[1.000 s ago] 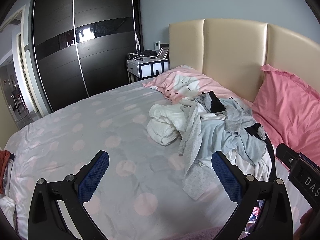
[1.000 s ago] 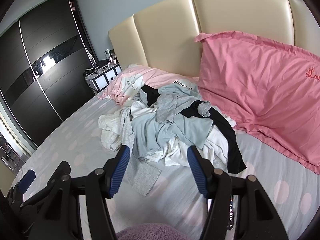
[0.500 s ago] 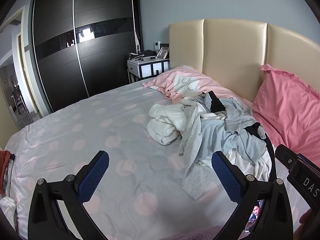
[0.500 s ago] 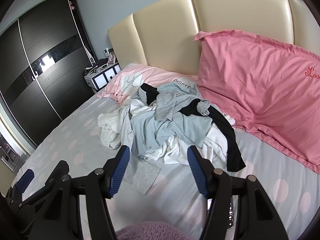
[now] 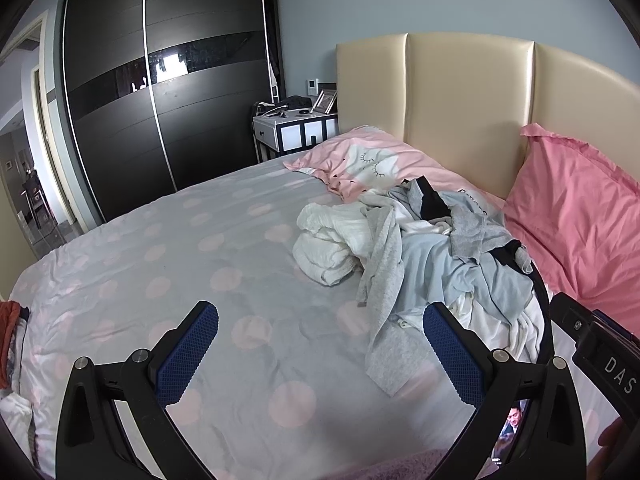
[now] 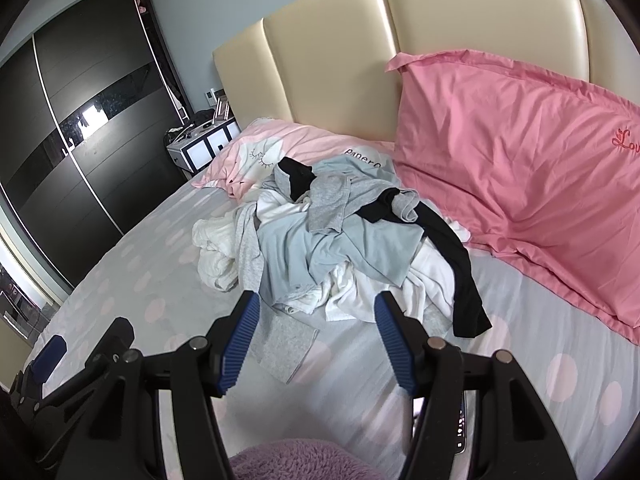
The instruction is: Fold clothes
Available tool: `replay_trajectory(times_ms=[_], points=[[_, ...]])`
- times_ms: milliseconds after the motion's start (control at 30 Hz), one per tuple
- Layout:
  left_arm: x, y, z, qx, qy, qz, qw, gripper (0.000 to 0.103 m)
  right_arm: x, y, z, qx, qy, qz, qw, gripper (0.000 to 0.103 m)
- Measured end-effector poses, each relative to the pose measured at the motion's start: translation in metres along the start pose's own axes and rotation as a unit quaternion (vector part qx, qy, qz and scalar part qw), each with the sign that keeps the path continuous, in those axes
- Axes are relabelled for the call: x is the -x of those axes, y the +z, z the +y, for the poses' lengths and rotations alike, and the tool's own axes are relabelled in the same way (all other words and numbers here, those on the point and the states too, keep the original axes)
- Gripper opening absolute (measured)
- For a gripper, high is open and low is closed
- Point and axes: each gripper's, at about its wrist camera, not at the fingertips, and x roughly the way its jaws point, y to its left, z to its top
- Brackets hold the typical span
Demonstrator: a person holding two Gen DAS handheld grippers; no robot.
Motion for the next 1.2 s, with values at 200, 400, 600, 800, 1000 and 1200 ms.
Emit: replay_trajectory(times_ms=[200,400,600,800,1000,1200], points=[[-0.006,0.001,-0.003,-0.009,-0.006,0.008,0.9999,0.103,-0.007,-0.002,-0.001,0.001,0.002,0.01,1.0,0.059],[-0.015,0.005,-0.009,-0.022,-0.024,0.019,0.9993,0.103,-0.019,0.002,-0.005,0.002,0.006,0.026,1.0,0.059],[-0.025,0.012,-0.016,-0.041,-0.05,0.026,0.9976,0.103,-0.035,0.015,-0.015,0.03,0.016,0.04,0.999,0.059],[-0.041,0.024,-0.02,-0.044,-0.072,0.026,0.9961,0.103,-0.049,0.04,-0.036,0.061,0.051,0.053,0.995,0.059],[-0.06,0.037,-0.029,-0.056,-0.077,0.026,0.9951,0.103,-0.066,0.065,-0.071,0.07,0.052,0.067,0.994,0.05],[-0.091,0.043,-0.043,-0.086,-0.082,0.046,0.9918,0.083,-0.086,0.08,-0.091,0.123,0.018,0.063,0.99,0.033]])
